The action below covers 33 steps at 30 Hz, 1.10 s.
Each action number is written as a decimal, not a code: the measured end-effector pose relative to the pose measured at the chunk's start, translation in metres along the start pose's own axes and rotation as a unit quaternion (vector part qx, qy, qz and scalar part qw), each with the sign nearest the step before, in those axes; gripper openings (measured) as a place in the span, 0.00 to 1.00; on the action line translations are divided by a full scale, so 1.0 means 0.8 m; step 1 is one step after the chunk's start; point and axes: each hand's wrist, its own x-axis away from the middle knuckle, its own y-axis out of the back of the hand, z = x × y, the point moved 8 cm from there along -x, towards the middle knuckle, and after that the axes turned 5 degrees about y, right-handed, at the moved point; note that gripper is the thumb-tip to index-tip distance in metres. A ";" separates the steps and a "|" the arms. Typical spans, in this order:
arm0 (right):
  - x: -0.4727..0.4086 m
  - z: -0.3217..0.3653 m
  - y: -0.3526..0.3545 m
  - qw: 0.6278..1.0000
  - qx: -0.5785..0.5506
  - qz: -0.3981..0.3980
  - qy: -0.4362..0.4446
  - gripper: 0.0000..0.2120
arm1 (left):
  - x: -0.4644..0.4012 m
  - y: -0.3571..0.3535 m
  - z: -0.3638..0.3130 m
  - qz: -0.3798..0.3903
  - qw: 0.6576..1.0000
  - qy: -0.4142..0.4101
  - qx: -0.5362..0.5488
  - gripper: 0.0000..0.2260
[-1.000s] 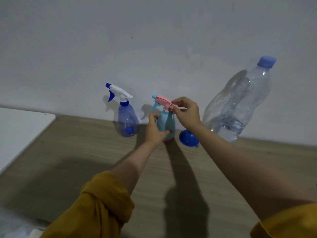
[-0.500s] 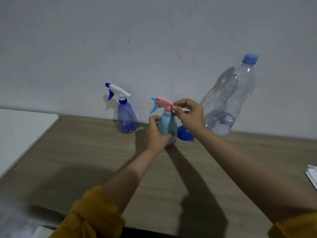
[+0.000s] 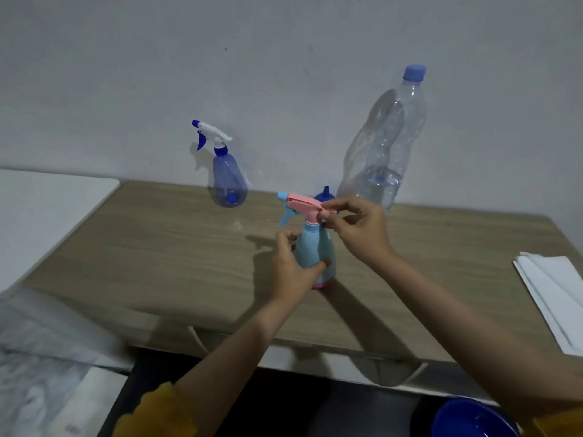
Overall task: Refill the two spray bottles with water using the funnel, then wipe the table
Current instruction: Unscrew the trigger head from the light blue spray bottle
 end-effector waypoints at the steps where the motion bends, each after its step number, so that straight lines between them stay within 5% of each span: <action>1: 0.008 -0.002 0.002 1.000 0.001 0.000 0.000 0.09 | 0.007 -0.002 0.003 0.002 1.000 0.005 -0.006 0.29; 8: 0.048 -0.030 0.010 0.996 -0.030 -0.053 -0.065 0.15 | 0.031 -0.011 0.024 -0.007 0.997 0.028 -0.068 0.30; 15: 0.054 -0.041 -0.013 0.994 0.081 -0.032 -0.065 0.21 | 0.032 -0.009 0.040 -0.024 0.995 0.036 -0.087 0.30; 21: 0.059 -0.037 -0.019 0.992 0.096 -0.086 -0.003 0.14 | 0.030 -0.010 0.041 -0.005 0.995 0.030 -0.091 0.29; 26: 0.059 -0.038 -0.022 0.995 0.090 -0.041 0.022 0.10 | 0.029 -0.008 0.044 -0.016 0.994 0.035 -0.098 0.28; 33: 0.060 -0.042 -0.017 0.995 0.026 -0.067 -0.070 0.20 | 0.029 -0.013 0.043 -0.010 0.994 0.039 -0.102 0.30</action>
